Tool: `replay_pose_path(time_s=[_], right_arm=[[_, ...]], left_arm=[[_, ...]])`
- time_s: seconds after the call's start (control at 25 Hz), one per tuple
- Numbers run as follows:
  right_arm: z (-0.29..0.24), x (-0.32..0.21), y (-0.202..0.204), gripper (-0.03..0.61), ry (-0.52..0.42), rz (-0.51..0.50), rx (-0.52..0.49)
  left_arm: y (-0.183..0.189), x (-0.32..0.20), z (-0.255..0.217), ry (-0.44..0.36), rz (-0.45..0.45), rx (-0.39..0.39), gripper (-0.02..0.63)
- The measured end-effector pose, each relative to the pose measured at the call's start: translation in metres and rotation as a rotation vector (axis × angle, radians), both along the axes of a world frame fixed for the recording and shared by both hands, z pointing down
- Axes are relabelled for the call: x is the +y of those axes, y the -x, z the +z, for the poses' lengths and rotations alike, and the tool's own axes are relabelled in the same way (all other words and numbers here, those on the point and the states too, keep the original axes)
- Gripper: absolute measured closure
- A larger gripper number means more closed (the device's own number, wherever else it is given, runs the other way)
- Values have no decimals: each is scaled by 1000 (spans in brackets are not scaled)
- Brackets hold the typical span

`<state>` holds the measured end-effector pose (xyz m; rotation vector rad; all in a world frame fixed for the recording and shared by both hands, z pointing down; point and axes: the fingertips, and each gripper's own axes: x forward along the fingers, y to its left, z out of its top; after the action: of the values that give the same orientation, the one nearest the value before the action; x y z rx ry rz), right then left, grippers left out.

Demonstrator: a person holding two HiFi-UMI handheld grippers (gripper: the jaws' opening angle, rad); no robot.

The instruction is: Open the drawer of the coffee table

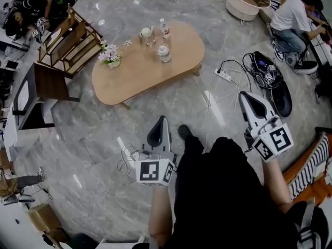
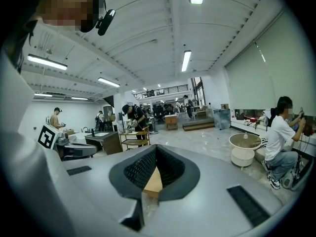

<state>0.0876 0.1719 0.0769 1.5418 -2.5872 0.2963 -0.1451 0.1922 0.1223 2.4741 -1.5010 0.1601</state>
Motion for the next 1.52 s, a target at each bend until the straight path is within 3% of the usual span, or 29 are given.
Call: replay_pose_path(time_s=[0.32,0.64,1.2,1.52], right_arm=[[20,-13,14,566,69,47,23],[36,-50,3,566,108,27,-3],[64,-159,-28,566,139,-227,6],[120,-198,-24,566,226,-375,71]], left_arm=[[17,-31,28,63,53,6,600],[0,-59,39,109,52,5,600],[-56,-129,44,153,-132,8,600],[-67,-147,81,237,-255,34,600]])
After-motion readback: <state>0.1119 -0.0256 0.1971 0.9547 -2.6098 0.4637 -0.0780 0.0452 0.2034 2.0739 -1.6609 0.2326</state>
